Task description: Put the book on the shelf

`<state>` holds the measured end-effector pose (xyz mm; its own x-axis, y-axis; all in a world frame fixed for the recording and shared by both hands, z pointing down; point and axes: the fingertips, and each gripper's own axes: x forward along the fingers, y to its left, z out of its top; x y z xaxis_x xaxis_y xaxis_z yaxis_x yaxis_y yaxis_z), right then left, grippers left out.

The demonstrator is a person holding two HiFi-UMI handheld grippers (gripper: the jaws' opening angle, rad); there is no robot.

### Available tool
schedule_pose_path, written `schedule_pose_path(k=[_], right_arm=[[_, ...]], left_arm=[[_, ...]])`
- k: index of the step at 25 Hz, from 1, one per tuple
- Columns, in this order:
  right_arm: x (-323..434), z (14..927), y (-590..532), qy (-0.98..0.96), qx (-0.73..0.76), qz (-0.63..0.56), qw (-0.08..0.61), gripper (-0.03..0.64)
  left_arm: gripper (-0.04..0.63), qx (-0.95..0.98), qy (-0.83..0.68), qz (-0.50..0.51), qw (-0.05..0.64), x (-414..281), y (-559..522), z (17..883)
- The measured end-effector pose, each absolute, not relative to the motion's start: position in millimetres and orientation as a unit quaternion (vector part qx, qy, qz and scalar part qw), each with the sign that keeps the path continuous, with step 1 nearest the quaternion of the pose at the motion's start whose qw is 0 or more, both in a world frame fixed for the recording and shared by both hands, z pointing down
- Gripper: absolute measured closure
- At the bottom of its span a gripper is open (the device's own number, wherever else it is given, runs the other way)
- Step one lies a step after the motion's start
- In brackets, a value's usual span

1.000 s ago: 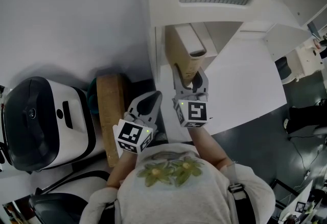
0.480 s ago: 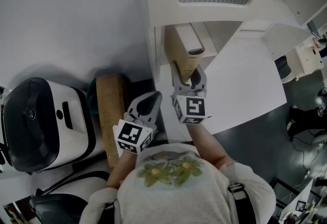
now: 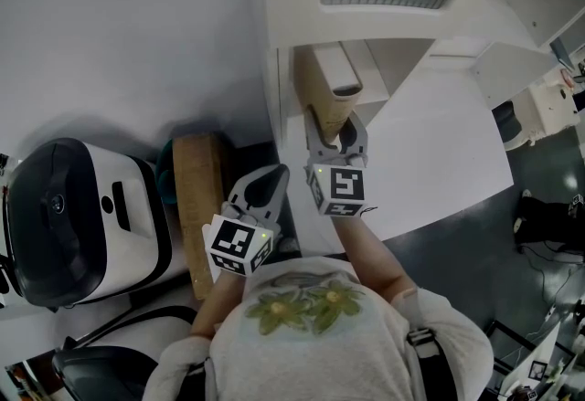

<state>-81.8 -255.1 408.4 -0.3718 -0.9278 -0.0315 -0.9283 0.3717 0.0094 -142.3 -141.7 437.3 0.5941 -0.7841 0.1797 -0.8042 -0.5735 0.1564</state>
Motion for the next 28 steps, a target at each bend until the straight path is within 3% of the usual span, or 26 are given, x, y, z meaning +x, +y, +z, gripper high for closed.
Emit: schedule_pose_path(k=[28], right_arm=[[-91.2,414.2,-269.4,0.84,-0.543,-0.018,-0.003,0.387]], left_arm=[[0.566,0.886,-0.449,0.045,0.111,-139.4,-135.9,437.4]])
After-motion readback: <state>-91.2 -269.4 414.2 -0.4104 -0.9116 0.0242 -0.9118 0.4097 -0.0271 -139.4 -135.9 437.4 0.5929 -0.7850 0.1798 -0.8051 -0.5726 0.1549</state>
